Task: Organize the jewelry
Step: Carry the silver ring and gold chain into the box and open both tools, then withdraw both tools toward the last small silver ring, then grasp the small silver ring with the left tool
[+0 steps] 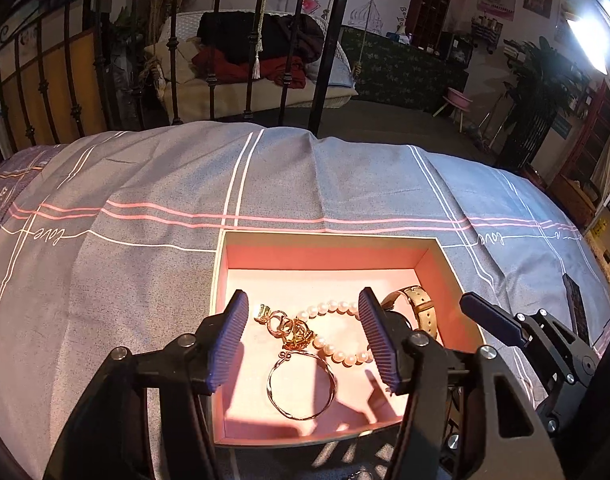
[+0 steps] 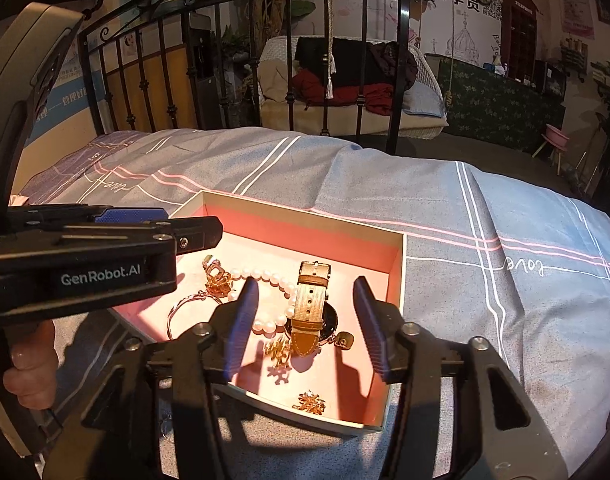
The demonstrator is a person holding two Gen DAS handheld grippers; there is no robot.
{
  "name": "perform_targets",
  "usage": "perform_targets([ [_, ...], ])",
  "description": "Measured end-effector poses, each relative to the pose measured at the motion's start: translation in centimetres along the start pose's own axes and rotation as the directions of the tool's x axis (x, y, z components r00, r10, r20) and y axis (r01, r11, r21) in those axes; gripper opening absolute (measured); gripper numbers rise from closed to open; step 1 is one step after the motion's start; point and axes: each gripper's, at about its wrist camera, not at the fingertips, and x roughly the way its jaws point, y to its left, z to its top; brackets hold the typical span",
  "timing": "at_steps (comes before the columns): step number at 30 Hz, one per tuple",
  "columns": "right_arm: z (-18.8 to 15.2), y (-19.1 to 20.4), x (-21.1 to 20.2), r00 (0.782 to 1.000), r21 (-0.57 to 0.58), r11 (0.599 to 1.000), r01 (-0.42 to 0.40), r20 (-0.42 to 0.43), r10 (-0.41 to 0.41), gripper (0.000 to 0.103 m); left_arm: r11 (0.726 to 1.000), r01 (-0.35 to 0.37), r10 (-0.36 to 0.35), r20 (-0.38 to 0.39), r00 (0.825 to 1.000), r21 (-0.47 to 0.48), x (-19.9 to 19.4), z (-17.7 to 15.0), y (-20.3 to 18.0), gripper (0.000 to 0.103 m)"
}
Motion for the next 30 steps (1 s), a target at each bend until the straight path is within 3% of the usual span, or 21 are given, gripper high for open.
perform_targets([
  [5,-0.7,0.1,-2.4,1.0,-0.001,1.0,-0.011,0.018,0.011,0.055,1.0,0.014,-0.015,0.036,0.999,0.023,-2.7,-0.9,-0.4,0.065],
  [7,-1.8,0.2,-3.9,0.999,-0.007,1.0,-0.023,0.025,0.023,0.065,0.999,0.022,-0.024,0.043,0.999,0.036,-3.8,-1.9,-0.5,0.066],
  [9,-3.2,0.4,-5.1,1.0,-0.031,0.999,-0.017,0.021,0.018,0.067,0.999,0.03,-0.032,0.038,0.999,0.042,-4.7,-3.5,-0.6,0.067],
  [17,-9.6,0.0,-5.5,0.994,-0.01,1.0,0.006,-0.113,-0.007,0.067,0.998,0.045,-0.041,-0.077,0.996,0.054,-3.8,-10.2,-0.8,0.069],
  [24,-10.0,-0.4,-5.2,0.991,-0.005,1.0,0.023,-0.131,-0.024,0.067,0.989,0.06,-0.046,-0.103,0.994,0.137,-2.7,-11.4,-3.2,0.067],
  [30,-9.9,0.0,-4.8,0.989,-0.021,1.0,0.017,-0.146,-0.02,0.067,0.988,0.058,-0.039,-0.133,0.99,0.141,-1.8,-11.7,-3.1,0.047],
])
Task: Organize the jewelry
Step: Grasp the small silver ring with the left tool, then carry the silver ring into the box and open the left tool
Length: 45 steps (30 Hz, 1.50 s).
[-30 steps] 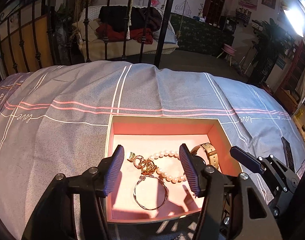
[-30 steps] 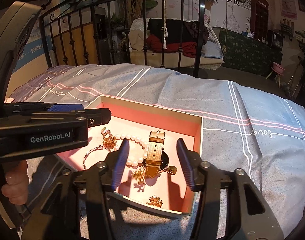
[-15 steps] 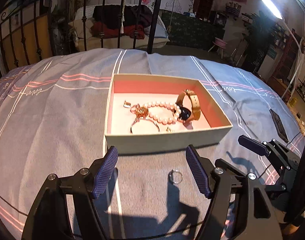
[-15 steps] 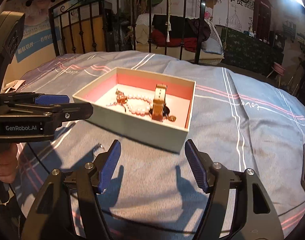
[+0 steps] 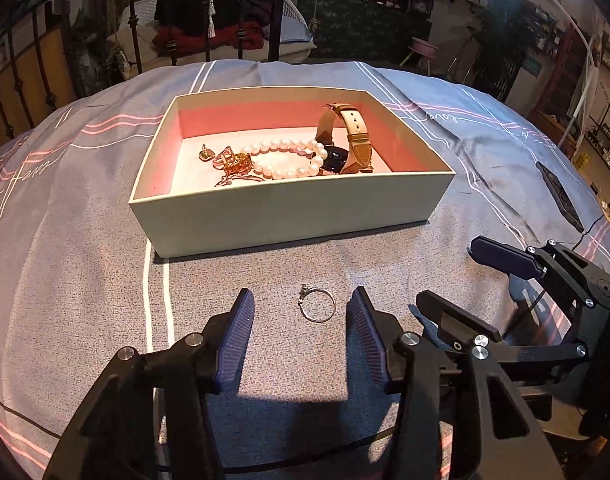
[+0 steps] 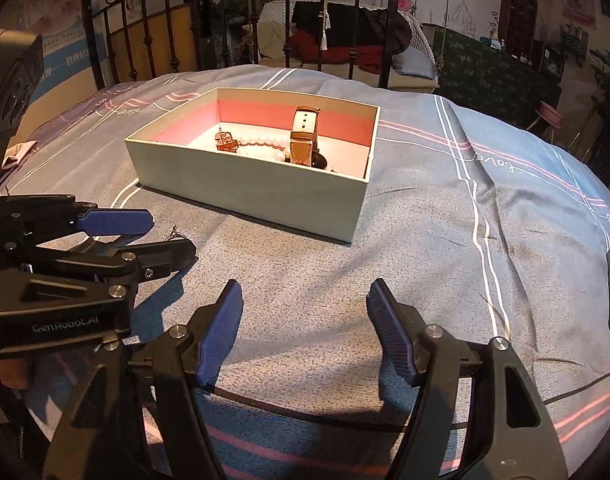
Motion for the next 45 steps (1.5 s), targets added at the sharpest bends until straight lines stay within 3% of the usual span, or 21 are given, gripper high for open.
perform_targets([
  [3,0.2,0.4,0.3,1.0,-0.01,1.0,-0.006,-0.004,0.005,0.067,1.0,-0.009,0.009,0.004,1.0,0.009,0.1,0.0,0.1,0.04],
  [7,0.6,1.0,0.7,1.0,-0.028,1.0,-0.015,-0.013,0.015,0.067,1.0,-0.017,0.017,0.014,1.0,0.023,0.1,-0.1,0.2,0.022],
  [9,0.7,1.2,0.9,0.999,-0.036,0.999,-0.027,-0.023,0.026,0.065,1.0,-0.008,0.008,0.013,1.0,0.016,0.1,-0.1,0.3,0.02],
  [16,1.0,1.9,1.2,0.997,-0.054,0.996,-0.073,-0.034,0.071,0.027,1.0,-0.002,0.002,0.015,1.0,0.015,0.1,-0.1,0.3,0.016],
  [19,1.0,2.2,1.1,0.995,-0.061,0.994,-0.092,-0.035,0.09,0.013,1.0,0.006,-0.006,0.014,1.0,0.004,0.0,0.0,0.5,0.015],
  [21,1.0,2.4,1.1,0.995,-0.062,0.993,-0.1,-0.035,0.098,0.011,1.0,0.01,-0.01,0.012,1.0,-0.003,-0.2,0.0,0.6,0.014],
  [32,1.4,1.9,0.3,0.994,-0.029,0.994,-0.109,0.012,0.109,0.007,1.0,-0.004,0.004,0.015,1.0,0.004,-0.5,0.2,0.4,0.013],
  [39,1.3,1.7,0.7,0.994,-0.017,0.994,-0.112,-0.003,0.112,0.007,1.0,-0.003,0.003,0.027,1.0,0.019,-0.7,0.4,0.0,0.013],
  [45,1.1,1.7,0.9,0.993,-0.015,0.993,-0.115,-0.013,0.115,0.007,0.999,-0.015,0.015,0.004,1.0,0.031,0.5,0.6,-0.1,0.029],
])
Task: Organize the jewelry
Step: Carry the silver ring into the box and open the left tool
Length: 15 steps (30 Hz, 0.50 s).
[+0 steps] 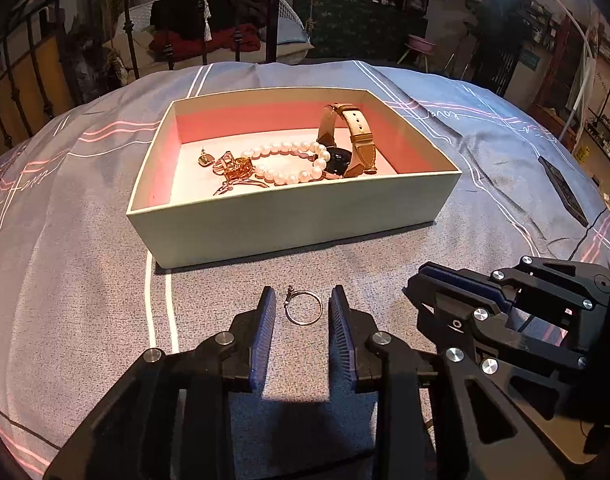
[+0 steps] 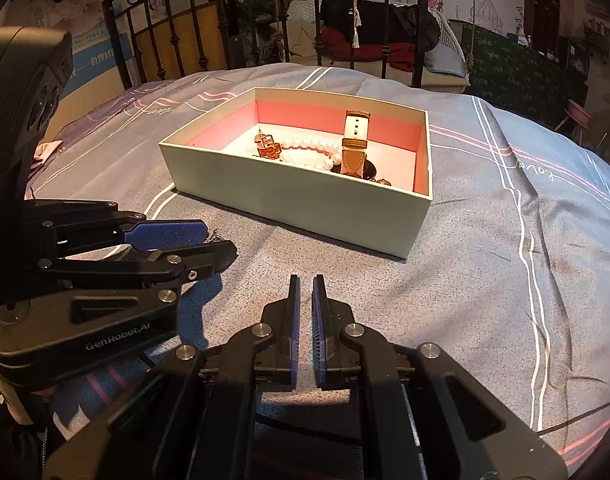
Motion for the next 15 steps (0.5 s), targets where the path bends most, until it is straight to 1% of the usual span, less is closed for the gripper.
perform_targets([
  [2,-0.1,0.1,0.1,1.0,-0.002,1.0,0.001,-0.003,-0.001,0.007,1.0,-0.008,0.008,0.001,1.0,0.021,0.0,-0.1,-0.3,0.028],
  [3,0.0,0.1,0.2,1.0,-0.002,1.0,0.0,-0.007,0.0,0.007,1.0,-0.009,0.008,0.004,1.0,0.027,0.0,-0.1,-0.3,0.022],
  [4,0.0,0.1,0.2,1.0,-0.005,1.0,0.0,-0.009,0.0,0.007,1.0,-0.004,0.004,0.003,1.0,0.028,-0.1,-0.2,-0.3,0.019],
  [6,0.0,0.2,0.1,1.0,-0.009,1.0,-0.006,-0.007,0.006,0.007,1.0,0.004,-0.004,0.0,1.0,0.021,-0.2,-0.1,-0.2,0.019],
  [8,0.3,0.2,-0.3,1.0,-0.006,1.0,0.0,0.014,0.0,0.007,1.0,0.013,-0.013,0.006,1.0,0.008,-0.7,0.0,0.1,0.019],
  [12,1.3,0.2,-1.1,0.999,-0.006,1.0,-0.004,0.052,0.004,0.007,1.0,0.018,-0.018,0.047,0.999,-0.005,-2.2,0.8,0.4,0.019],
  [15,2.7,0.1,-1.6,0.996,-0.015,1.0,0.004,0.087,-0.002,0.007,1.0,0.021,-0.019,0.088,0.996,-0.012,-3.3,2.0,0.7,0.019],
])
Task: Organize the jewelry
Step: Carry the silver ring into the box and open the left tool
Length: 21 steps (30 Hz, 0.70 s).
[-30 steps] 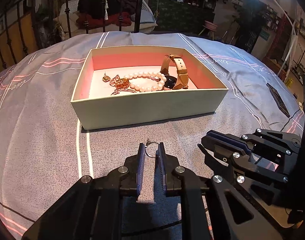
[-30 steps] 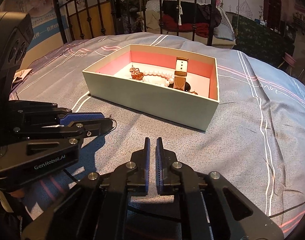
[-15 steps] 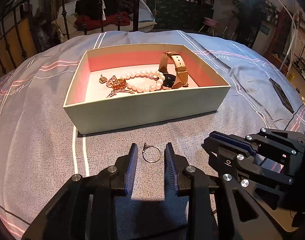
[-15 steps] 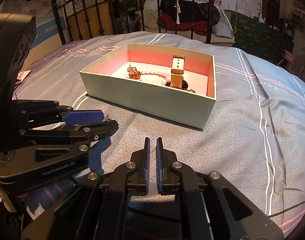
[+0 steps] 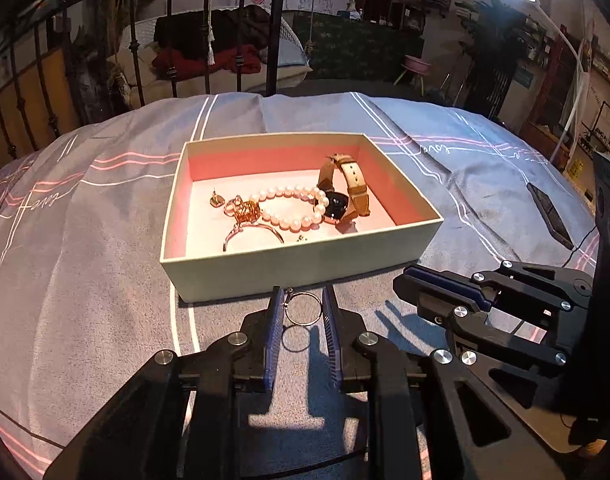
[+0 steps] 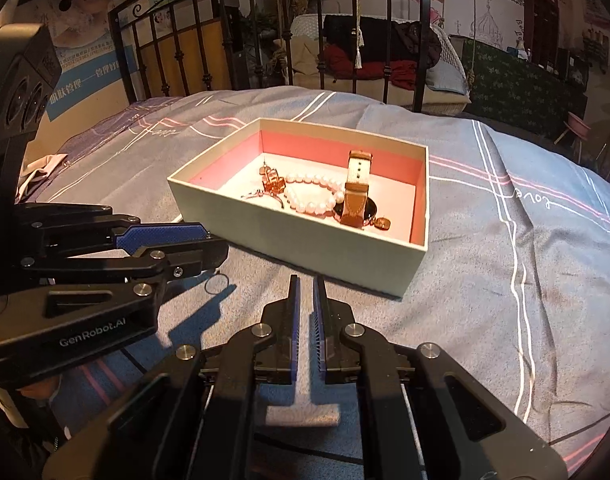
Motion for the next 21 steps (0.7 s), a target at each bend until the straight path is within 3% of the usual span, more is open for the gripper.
perform_targets([
  [7,4.2,-1.0,0.3,0.997,0.0,0.999,0.037,0.075,-0.037,0.007,0.999,-0.016,0.018,0.063,0.998,-0.032,0.1,4.5,0.8,0.019],
  [12,5.6,-1.8,2.3,0.996,0.016,0.998,0.059,0.059,-0.06,0.007,0.998,-0.032,0.034,0.038,0.999,-0.048,2.4,6.2,1.2,0.019],
  [21,5.1,-2.9,4.6,0.997,0.046,0.996,0.075,0.012,-0.075,0.007,0.996,-0.055,0.054,-0.021,0.998,-0.064,5.3,6.3,2.0,0.019],
])
